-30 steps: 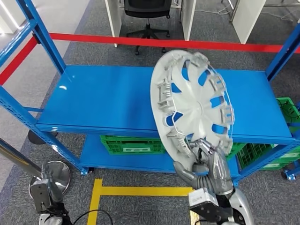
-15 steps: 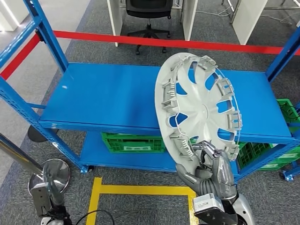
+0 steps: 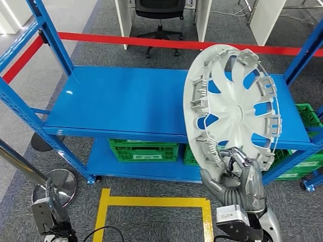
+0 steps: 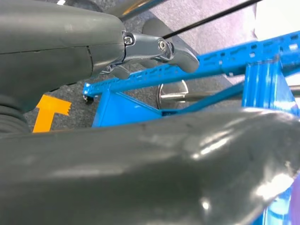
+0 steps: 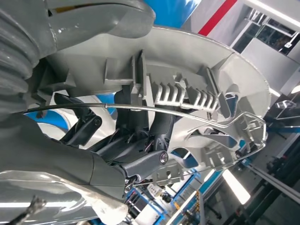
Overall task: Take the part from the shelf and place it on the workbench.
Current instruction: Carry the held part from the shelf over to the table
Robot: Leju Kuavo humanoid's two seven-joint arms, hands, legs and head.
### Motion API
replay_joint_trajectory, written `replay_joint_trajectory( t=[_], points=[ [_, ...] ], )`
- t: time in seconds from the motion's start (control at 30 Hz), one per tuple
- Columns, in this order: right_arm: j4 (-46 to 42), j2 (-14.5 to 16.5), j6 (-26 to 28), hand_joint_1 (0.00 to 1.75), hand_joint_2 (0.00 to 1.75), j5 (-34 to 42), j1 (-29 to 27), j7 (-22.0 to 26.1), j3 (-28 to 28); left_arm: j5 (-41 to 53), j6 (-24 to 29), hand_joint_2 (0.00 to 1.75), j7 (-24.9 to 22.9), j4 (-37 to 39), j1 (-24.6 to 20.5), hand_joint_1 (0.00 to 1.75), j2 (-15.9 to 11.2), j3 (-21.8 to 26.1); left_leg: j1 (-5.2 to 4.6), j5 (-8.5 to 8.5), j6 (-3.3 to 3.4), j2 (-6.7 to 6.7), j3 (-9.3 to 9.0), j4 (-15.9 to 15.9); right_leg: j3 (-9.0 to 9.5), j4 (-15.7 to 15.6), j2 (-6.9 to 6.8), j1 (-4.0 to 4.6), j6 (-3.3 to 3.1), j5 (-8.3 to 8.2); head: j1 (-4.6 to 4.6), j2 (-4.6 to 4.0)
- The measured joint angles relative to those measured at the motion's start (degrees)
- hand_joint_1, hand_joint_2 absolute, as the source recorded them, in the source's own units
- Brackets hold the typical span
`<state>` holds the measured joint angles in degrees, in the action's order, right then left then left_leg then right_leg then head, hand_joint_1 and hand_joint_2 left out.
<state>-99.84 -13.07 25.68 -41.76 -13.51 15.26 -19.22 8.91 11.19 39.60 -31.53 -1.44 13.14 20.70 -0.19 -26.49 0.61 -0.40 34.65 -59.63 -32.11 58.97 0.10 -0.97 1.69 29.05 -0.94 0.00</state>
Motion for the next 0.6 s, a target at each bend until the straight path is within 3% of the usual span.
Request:
replay_joint_trajectory(
  t=[0.07, 0.17, 0.2, 0.23, 0.27, 0.33, 0.4, 0.5, 0.53, 0.6],
  points=[
    [0.0, 0.0, 0.0, 1.75, 1.75, 0.0, 0.0, -0.3, 0.1, -0.3, -0.2, 0.0, 0.0, -0.1, 0.0, 0.0, -0.1, 0.0, 0.11, -1.97, -0.6, 0.02, 0.88, -2.3, -0.11, -0.3, -0.18, -0.23, -0.75, -0.47, 0.16, 0.0],
    [0.0, 0.0, -0.1, 1.75, 1.75, 0.0, 0.0, -0.4, 0.0, -0.5, -0.3, 0.0, 0.0, -0.1, 0.1, 0.0, -0.3, 0.0, 0.39, -7.7, -1.35, 0.05, 4.62, -12.3, -0.66, -0.4, -0.42, -0.26, -1.25, -0.93, 0.34, 0.0],
    [0.0, 0.0, -0.1, 1.75, 1.75, 0.0, 0.0, -0.4, 0.0, -0.5, -0.3, 0.0, 0.0, -0.1, 0.1, 0.0, -0.3, 0.0, 0.43, -8.5, -1.41, 0.05, 5.31, -14.7, -0.85, -0.4, -0.46, -0.23, -1.29, -1.08, 0.34, 0.0],
    [0.0, 0.0, -0.1, 1.75, 1.75, 0.0, 0.0, -0.4, 0.0, -0.5, -0.3, 0.0, 0.0, -0.1, 0.1, 0.0, -0.4, 0.0, 0.43, -8.22, -1.37, 0.05, 5.06, -15.1, -1.0, -0.4, -0.47, -0.2, -1.27, -1.22, 0.33, 0.0],
    [-0.1, 0.0, -0.1, 1.75, 1.75, 0.0, 0.0, -0.4, 0.0, -0.5, -0.3, 0.0, 0.0, -0.1, 0.1, 0.0, -0.4, 0.0, 0.42, -6.93, -1.21, 0.05, 3.74, -13.2, -1.08, -0.4, -0.46, -0.17, -1.23, -1.34, 0.33, -0.01],
    [-0.1, 0.0, -0.1, 1.75, 1.75, 0.0, 0.1, -0.4, 0.0, -0.5, -0.3, 0.0, 0.0, -0.2, 0.1, 0.0, -0.5, 0.0, 0.27, -3.54, -0.6, 0.04, -0.55, -5.7, -1.15, -0.4, -0.44, -0.1, -1.03, -1.55, 0.32, -0.01],
    [-0.1, 0.0, -0.2, 1.75, 1.75, 0.0, 0.2, -0.4, 0.0, -0.6, -0.4, 0.0, 0.0, -0.3, 0.0, 0.0, -0.6, 0.0, 0.01, -2.01, 0.0, 0.03, -3.18, -0.3, -1.44, -0.3, -0.4, 0.02, -0.53, -1.91, 0.3, 0.0],
    [-0.1, 0.0, -0.5, 1.75, 1.75, 0.1, 0.5, -0.4, 0.0, -1.0, -0.6, 0.0, 0.0, -0.5, 0.1, 0.0, -0.7, 0.0, -0.03, -1.68, 0.62, 0.06, -3.09, 1.1, -2.12, -0.2, -0.43, 0.05, 0.49, -2.46, 0.27, 0.0],
    [-0.1, 0.0, -0.6, 1.75, 1.75, 0.3, 0.6, -0.3, 0.0, -1.1, -0.6, 0.0, 0.0, -0.6, 0.1, 0.0, -0.7, 0.0, 0.11, -1.33, 0.94, 0.11, -2.91, 1.4, -2.45, 0.1, -0.41, 0.05, 0.76, -1.92, 0.25, 0.0],
    [0.0, 0.0, -0.9, 1.75, 1.75, 0.7, 1.0, -0.1, 0.0, -1.2, -0.7, 0.0, 0.0, -0.9, 0.0, 0.0, -0.8, 0.1, 0.36, -0.45, 1.68, 0.24, -2.35, 1.9, -3.86, 3.5, -0.3, 0.05, 1.11, 1.51, 0.04, -0.01]
  ],
)
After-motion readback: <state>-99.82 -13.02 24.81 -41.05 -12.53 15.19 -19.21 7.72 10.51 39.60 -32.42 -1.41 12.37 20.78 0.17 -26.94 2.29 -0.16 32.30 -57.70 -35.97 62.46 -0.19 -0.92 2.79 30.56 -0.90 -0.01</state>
